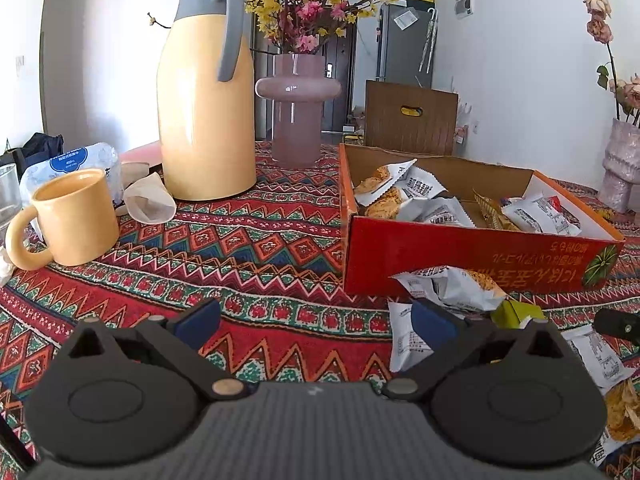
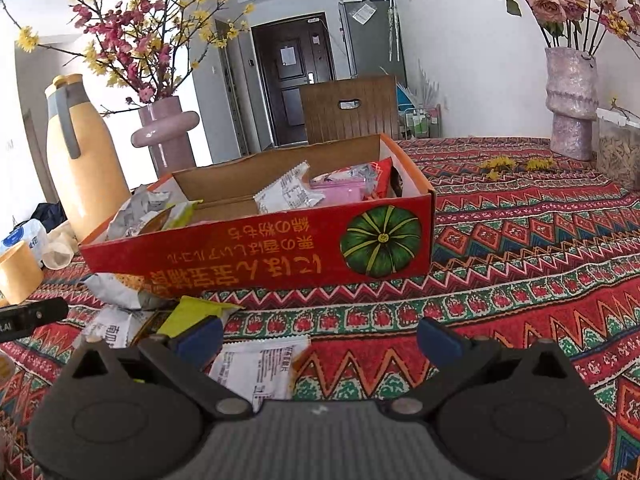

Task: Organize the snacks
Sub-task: 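Move both grippers back to the packets beside the box, then grasp a white printed packet with the right gripper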

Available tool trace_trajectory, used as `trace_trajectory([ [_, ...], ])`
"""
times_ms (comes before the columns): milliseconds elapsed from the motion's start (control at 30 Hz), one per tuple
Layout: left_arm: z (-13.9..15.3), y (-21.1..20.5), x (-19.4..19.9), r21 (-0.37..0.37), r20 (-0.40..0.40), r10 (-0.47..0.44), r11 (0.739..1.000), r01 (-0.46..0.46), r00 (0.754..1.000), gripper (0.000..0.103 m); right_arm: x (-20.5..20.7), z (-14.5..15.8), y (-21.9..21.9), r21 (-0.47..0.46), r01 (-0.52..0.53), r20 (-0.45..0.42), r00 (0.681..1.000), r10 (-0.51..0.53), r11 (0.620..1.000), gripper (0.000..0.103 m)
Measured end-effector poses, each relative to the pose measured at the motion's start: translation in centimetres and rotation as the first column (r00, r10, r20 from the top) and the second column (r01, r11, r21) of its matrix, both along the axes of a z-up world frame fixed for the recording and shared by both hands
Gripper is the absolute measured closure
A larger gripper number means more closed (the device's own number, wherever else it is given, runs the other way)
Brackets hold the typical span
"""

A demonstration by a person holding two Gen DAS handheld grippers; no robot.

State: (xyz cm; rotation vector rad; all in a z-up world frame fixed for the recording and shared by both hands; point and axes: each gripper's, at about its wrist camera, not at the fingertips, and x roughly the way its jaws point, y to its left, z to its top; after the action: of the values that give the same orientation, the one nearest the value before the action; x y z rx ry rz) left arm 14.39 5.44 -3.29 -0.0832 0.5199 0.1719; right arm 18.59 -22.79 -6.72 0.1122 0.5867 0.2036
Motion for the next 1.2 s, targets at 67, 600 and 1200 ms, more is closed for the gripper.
trace_trajectory([
  [67,0.0,0.1,-0.1,-0.005,0.005,0.002,1.000,-0.002,1.000,0.000,-0.2,0.3,-0.1,0.003,0.012,0.002,1.000,-0.012,1.000,0.000],
  [600,0.0,0.3,-0.4,-0.026,0.012,-0.004,1.000,0.004,1.000,0.000,-2.9,0.3,1.4,-0.042,-0.026,-0.070,0.997,0.023,0.999,0.000],
  [1200,0.0,0.6,-0.2,-0.042,0.001,-0.004,0.999,0.004,1.000,0.000,1.1,-0.8,4.1,-0.183,-0.069,-0.181,0.983,0.036,0.981,0.000],
])
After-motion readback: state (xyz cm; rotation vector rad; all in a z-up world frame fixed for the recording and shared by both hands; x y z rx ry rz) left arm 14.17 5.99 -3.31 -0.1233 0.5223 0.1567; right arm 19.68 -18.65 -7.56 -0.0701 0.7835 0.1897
